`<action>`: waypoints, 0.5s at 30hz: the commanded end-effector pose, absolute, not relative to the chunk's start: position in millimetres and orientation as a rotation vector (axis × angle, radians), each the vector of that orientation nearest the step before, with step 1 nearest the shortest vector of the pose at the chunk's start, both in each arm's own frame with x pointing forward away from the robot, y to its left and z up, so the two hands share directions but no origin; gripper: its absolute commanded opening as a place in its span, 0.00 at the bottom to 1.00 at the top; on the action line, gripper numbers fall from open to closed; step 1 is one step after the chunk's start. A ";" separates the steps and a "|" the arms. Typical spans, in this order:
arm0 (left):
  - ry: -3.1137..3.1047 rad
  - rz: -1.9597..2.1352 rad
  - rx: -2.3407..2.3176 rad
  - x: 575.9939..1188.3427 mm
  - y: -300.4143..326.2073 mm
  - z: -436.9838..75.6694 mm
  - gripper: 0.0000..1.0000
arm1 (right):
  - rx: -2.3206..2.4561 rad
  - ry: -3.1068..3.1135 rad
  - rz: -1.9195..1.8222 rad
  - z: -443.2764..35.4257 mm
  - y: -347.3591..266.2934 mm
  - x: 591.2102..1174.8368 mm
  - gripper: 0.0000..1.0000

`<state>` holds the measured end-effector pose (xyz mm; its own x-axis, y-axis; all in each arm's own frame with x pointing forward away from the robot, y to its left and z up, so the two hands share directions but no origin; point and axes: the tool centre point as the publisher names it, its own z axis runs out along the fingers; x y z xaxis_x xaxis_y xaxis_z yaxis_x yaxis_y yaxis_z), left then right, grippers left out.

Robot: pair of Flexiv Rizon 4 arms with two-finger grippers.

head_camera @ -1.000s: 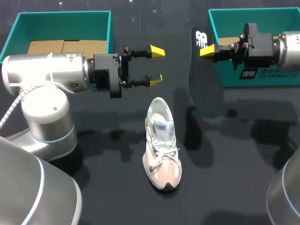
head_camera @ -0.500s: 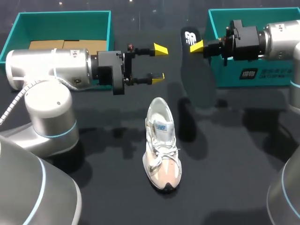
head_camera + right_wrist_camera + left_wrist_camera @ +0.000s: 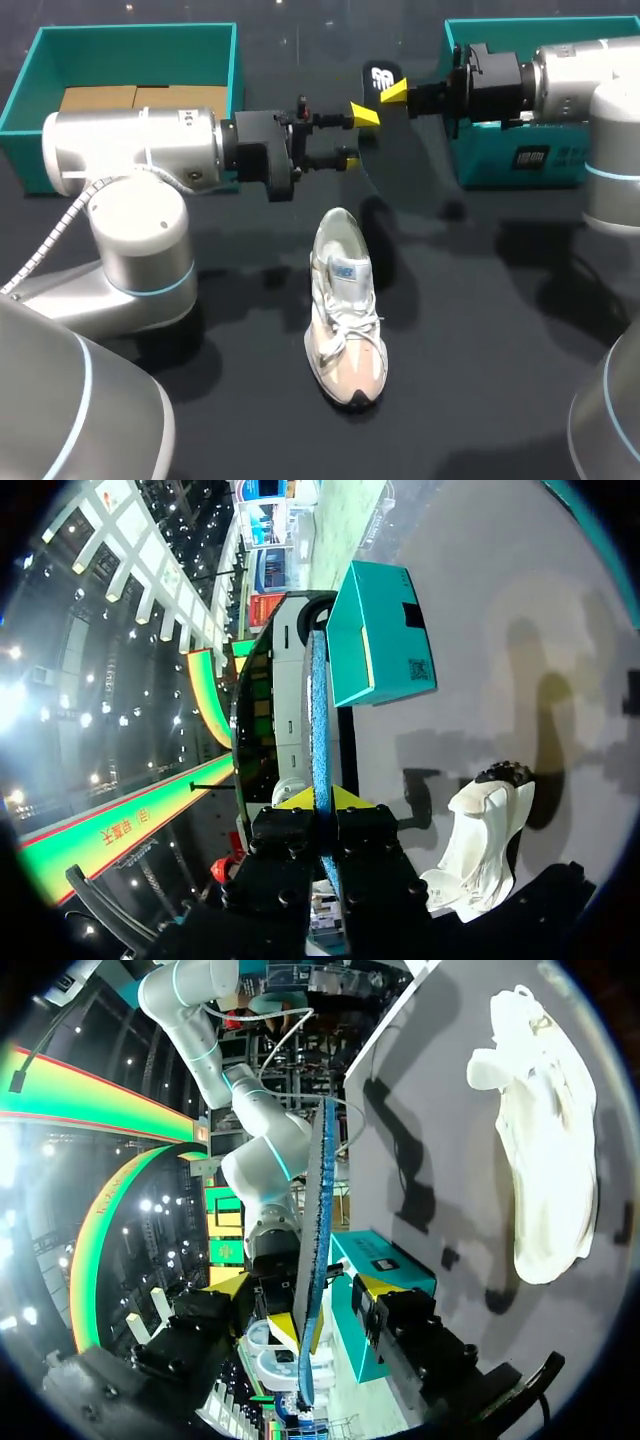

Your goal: Take the shoe out of the shoebox, open the shoe tongue, remove and reinsert the insole, then place the shoe into the shoebox

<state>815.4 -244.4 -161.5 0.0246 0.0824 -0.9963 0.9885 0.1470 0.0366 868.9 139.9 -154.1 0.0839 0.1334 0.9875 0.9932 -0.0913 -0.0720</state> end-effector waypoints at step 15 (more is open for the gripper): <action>1.330 -0.997 1.135 824.1 -250.2 -168.7 0.30 | -1.409 -1.190 -1.102 -161.3 155.5 877.3 0.00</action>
<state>823.6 -245.8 -167.5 0.0242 0.0839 -0.9962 0.9808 0.1910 0.0399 876.0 152.8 -161.1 0.1177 0.1294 0.9846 0.9914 -0.0726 -0.1090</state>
